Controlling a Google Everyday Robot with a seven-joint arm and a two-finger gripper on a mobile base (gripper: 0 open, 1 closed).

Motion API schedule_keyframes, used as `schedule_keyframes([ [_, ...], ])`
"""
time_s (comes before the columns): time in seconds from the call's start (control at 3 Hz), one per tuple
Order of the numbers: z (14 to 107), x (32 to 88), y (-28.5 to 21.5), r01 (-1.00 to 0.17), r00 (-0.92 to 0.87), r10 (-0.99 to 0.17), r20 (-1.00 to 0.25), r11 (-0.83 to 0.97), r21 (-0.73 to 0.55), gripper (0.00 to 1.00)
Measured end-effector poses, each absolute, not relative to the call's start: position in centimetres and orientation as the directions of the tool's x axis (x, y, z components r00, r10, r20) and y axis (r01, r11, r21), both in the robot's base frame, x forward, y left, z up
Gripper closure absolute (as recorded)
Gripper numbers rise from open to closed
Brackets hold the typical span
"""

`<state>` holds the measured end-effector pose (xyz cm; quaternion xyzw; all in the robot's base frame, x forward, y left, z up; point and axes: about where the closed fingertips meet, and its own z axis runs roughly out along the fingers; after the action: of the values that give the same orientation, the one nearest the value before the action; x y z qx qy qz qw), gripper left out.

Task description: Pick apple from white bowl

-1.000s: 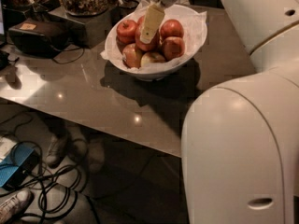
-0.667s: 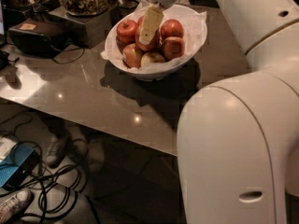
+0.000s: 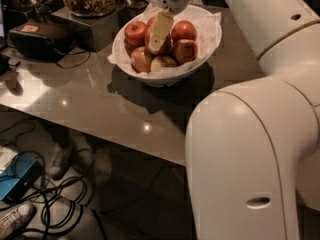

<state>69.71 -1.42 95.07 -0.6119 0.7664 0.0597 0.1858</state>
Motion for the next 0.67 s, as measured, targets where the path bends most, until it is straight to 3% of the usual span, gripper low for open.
schedule_keyframes([
  [0.67, 93.81, 69.66, -1.39, -0.964, -0.19, -0.917, -0.352, 0.241, -0.108, 0.33],
])
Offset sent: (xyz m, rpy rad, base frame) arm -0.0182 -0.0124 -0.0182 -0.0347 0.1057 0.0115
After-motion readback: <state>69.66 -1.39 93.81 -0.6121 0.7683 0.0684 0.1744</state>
